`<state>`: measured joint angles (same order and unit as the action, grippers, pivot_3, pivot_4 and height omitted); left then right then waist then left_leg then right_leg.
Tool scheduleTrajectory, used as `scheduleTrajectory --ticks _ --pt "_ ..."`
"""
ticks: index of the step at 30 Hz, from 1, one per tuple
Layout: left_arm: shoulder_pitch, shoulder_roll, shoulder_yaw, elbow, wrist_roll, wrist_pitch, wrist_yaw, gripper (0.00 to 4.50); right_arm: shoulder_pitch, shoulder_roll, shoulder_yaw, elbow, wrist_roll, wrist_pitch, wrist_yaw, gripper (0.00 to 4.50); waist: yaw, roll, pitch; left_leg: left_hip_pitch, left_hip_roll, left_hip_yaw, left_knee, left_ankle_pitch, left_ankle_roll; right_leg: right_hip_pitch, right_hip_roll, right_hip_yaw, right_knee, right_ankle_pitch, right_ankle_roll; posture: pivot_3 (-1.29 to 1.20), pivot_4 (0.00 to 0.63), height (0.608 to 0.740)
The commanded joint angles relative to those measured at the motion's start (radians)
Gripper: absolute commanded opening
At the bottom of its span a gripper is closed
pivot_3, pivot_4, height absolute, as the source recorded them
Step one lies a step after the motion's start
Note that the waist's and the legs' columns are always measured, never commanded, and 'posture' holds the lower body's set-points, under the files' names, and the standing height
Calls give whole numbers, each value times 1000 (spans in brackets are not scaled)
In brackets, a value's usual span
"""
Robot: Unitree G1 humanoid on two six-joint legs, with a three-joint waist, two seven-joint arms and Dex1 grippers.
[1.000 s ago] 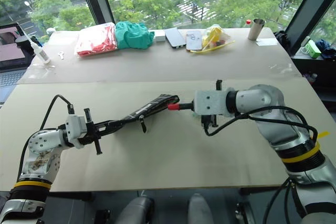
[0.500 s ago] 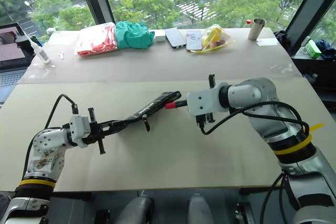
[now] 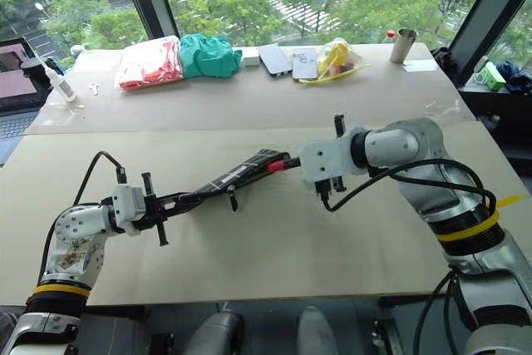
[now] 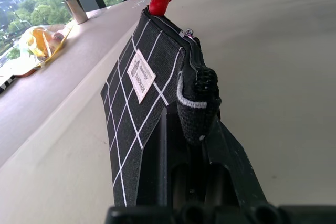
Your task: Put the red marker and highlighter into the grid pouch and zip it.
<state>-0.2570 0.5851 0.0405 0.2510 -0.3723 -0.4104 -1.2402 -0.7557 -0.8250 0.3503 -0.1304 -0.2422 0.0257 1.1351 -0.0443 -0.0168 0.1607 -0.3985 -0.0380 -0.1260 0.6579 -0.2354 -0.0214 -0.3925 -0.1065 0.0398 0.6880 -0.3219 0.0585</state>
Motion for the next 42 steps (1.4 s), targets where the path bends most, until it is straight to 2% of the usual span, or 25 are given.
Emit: scheduleTrajectory --ticks 1,7,13,16,21,23,25,28,29,33,36,39,42 --pt "-5 0 3 -14 -2 -17 -2 0 -38 35 6 -4 -33 -23 -24 512 0 0 0 0 0 0 0 0 0 0 0 0 0 0 0 0 150 740" --pt "-11 -2 4 -6 -2 -20 -4 0 -60 72 9 18 -51 -20 -31 512 2 0 0 0 0 0 0 0 0 0 0 0 0 0 0 0 150 740" --pt "-15 -10 -4 -1 4 -24 -5 0 -56 246 79 19 -50 38 -57 512 -6 0 0 1 1 0 -1 0 0 -1 1 0 1 0 0 0 150 740" --pt "-23 -13 -6 5 5 -27 -10 0 -80 308 130 75 -92 1 -79 512 -6 0 0 0 0 -1 -1 0 0 -2 1 0 2 0 0 0 150 740" --pt "-29 -16 -6 10 7 -30 -15 0 -103 342 170 137 -131 -60 -93 512 0 0 0 0 0 -1 0 1 -1 -1 0 0 2 0 0 0 150 740" --pt "-29 -18 -6 10 6 -30 -16 0 -106 345 166 153 -130 -75 -98 1510 -1 0 0 0 -1 -1 0 1 -1 -2 0 0 2 0 0 0 150 740" --pt "-28 -18 -5 9 7 -30 -16 0 -102 336 143 149 -96 -65 -74 2048 -2 0 0 0 0 -1 0 1 -1 -2 0 0 2 0 0 0 150 740" --pt "-26 -19 -4 9 8 -30 -17 0 -110 318 113 160 -106 -8 -78 3100 -2 0 0 0 0 -1 0 1 -1 -2 0 0 3 0 0 0 150 740" --pt "-26 -19 -4 9 8 -31 -17 0 -104 294 109 146 -88 -5 -40 3421 -1 0 0 0 0 -1 0 1 -1 -2 0 0 3 0 0 0 150 740" --pt "-25 -21 -5 9 8 -32 -17 0 -99 242 36 84 12 74 33 3421 -1 0 0 0 -1 -1 0 1 -1 -2 0 0 2 0 0 0 150 740" --pt "-23 -22 -5 7 8 -33 -15 0 -86 194 -74 20 177 206 111 3421 0 0 0 0 0 -2 0 1 -1 -2 0 0 2 0 0 0 150 740" --pt "-17 -20 -4 4 8 -34 -15 0 -27 69 -167 -6 305 278 226 3421 5 0 0 0 0 -2 0 0 -1 -1 0 0 1 0 0 0 150 740" --pt "-11 -16 -3 2 6 -36 -14 0 23 7 -241 28 382 285 249 3421 7 0 0 0 0 -3 0 0 0 2 0 -1 -2 0 0 0 150 740"
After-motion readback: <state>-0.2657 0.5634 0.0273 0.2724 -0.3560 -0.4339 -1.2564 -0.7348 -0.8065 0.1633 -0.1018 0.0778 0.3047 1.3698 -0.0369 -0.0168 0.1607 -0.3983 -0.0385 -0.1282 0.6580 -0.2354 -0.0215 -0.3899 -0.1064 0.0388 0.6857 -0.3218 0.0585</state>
